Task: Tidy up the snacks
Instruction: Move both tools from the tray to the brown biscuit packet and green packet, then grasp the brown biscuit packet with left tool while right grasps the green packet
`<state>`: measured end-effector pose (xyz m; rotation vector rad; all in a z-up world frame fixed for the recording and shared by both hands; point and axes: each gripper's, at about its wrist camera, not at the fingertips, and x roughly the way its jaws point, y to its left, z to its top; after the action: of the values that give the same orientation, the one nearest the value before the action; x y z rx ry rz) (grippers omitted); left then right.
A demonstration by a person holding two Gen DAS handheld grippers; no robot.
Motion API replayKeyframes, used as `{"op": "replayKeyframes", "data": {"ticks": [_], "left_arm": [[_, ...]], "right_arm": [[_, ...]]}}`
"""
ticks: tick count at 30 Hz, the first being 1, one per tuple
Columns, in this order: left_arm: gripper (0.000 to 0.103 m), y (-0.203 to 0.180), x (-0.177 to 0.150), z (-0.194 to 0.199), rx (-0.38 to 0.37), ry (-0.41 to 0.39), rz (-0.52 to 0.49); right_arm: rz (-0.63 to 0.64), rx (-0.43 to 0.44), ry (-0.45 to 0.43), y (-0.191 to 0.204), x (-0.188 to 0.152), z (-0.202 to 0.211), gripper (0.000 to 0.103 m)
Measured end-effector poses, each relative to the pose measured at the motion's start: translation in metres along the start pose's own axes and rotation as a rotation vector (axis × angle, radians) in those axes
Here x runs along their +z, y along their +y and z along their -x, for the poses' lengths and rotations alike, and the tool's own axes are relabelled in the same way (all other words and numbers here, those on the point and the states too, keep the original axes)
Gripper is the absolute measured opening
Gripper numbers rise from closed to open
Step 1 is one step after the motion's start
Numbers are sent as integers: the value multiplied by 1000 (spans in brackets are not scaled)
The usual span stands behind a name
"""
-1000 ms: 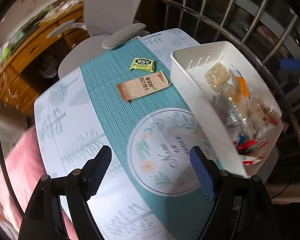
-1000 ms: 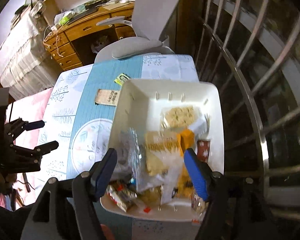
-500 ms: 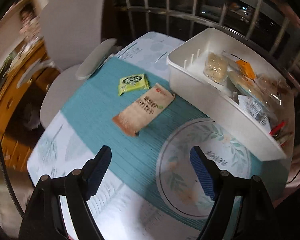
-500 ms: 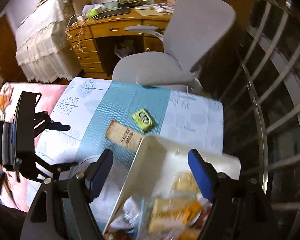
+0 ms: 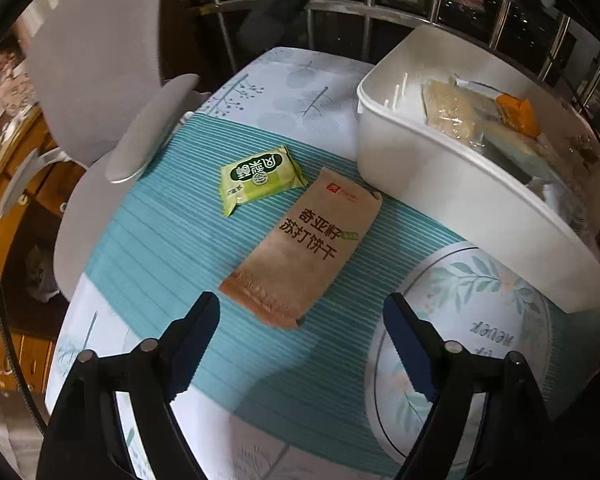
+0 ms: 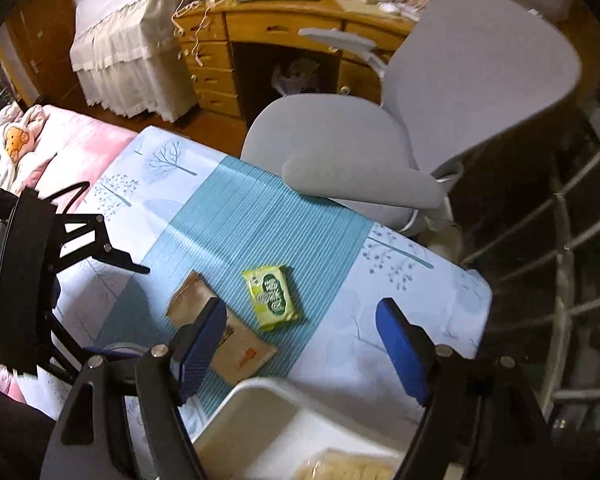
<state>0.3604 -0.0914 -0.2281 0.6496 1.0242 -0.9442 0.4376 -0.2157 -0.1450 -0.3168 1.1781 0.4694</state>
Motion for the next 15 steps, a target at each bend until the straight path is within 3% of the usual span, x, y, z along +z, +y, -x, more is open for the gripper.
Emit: {"op": "replayKeyframes", "data": {"ticks": [8, 15], "left_arm": [[89, 5, 13, -34, -15, 0, -82], [89, 14, 21, -49, -59, -9, -94]], "right_arm": [[31, 93, 199, -6, 7, -66, 77], [54, 110, 262, -4, -2, -92, 77]]}}
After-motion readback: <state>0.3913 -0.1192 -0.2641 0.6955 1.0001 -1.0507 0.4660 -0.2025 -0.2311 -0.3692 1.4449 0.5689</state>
